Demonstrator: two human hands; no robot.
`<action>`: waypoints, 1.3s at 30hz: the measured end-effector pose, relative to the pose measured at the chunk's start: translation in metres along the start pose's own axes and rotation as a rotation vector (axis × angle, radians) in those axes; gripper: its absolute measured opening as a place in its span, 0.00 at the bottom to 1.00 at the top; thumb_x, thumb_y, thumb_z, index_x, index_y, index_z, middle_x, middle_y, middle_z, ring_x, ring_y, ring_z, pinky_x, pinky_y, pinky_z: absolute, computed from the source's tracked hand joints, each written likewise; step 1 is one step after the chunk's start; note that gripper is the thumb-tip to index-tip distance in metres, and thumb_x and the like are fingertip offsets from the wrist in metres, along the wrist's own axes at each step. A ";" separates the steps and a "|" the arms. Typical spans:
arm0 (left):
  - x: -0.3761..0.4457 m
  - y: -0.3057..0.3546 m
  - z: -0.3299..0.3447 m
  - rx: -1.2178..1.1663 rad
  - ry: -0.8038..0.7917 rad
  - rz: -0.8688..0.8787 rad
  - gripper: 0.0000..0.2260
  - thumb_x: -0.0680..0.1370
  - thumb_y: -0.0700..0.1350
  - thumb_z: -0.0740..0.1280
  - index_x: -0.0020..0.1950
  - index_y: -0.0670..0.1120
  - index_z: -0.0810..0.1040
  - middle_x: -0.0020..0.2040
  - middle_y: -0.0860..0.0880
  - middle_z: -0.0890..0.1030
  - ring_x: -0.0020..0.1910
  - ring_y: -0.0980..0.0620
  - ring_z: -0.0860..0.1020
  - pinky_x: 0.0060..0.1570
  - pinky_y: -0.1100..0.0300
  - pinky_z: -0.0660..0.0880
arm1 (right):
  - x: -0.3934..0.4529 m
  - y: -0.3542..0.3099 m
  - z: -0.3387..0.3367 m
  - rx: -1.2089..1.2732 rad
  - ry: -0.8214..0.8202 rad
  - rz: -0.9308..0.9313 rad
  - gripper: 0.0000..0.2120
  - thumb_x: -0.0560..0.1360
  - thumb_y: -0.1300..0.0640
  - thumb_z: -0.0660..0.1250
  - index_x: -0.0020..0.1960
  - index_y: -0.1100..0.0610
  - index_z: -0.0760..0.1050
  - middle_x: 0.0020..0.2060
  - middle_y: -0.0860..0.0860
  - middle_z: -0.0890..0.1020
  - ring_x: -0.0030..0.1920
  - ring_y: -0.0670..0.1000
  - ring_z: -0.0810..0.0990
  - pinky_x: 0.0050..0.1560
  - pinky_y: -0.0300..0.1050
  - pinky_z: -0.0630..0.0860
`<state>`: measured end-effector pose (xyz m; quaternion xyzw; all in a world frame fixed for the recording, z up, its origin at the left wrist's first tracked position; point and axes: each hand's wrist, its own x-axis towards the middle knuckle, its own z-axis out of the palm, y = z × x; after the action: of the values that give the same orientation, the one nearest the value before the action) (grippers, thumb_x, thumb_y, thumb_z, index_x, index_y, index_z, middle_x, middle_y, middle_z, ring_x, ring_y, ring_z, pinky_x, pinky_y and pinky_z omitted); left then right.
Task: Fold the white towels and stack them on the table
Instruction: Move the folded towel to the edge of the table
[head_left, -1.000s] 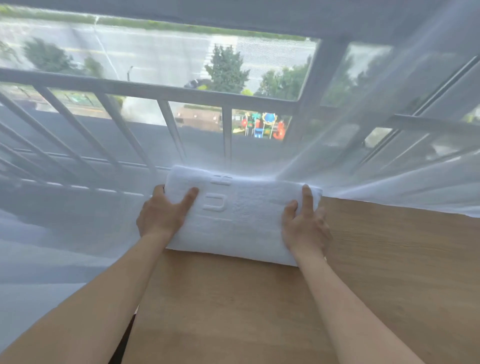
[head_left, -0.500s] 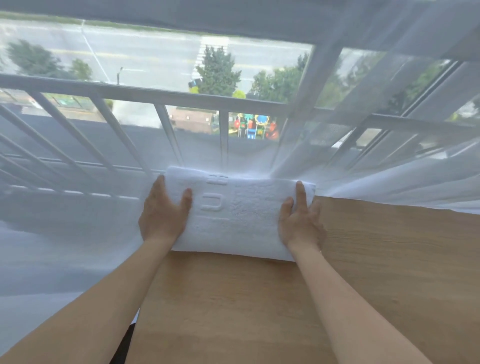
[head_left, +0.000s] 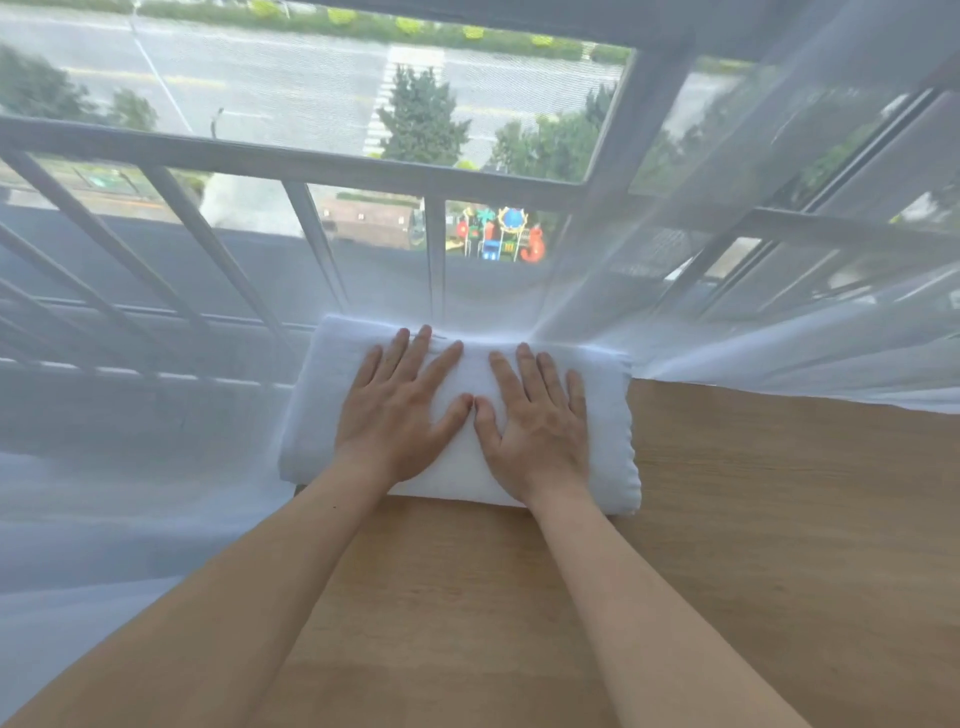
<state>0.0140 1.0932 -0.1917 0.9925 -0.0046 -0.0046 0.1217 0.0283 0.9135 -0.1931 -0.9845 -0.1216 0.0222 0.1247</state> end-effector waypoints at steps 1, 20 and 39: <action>0.002 0.001 0.001 0.002 -0.006 -0.004 0.31 0.79 0.69 0.47 0.81 0.61 0.53 0.83 0.51 0.52 0.82 0.51 0.47 0.79 0.50 0.44 | 0.001 0.000 0.001 0.010 0.004 0.009 0.31 0.80 0.35 0.43 0.80 0.44 0.54 0.81 0.49 0.56 0.81 0.52 0.49 0.79 0.57 0.43; -0.009 -0.011 -0.005 0.032 -0.069 -0.199 0.33 0.78 0.67 0.38 0.82 0.57 0.50 0.83 0.50 0.48 0.81 0.48 0.42 0.78 0.46 0.37 | -0.015 0.026 -0.018 -0.014 -0.207 0.195 0.33 0.79 0.33 0.37 0.81 0.43 0.38 0.80 0.47 0.35 0.78 0.52 0.30 0.76 0.59 0.30; -0.125 0.221 -0.036 -0.123 -0.262 0.250 0.27 0.84 0.61 0.51 0.81 0.51 0.59 0.81 0.52 0.59 0.80 0.54 0.55 0.73 0.52 0.60 | -0.205 0.141 -0.131 0.075 -0.208 0.267 0.34 0.77 0.38 0.57 0.80 0.45 0.53 0.81 0.49 0.51 0.81 0.53 0.48 0.79 0.55 0.49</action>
<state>-0.1122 0.8886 -0.1021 0.9659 -0.1432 -0.1187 0.1800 -0.1276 0.6996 -0.0984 -0.9789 -0.0011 0.1448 0.1440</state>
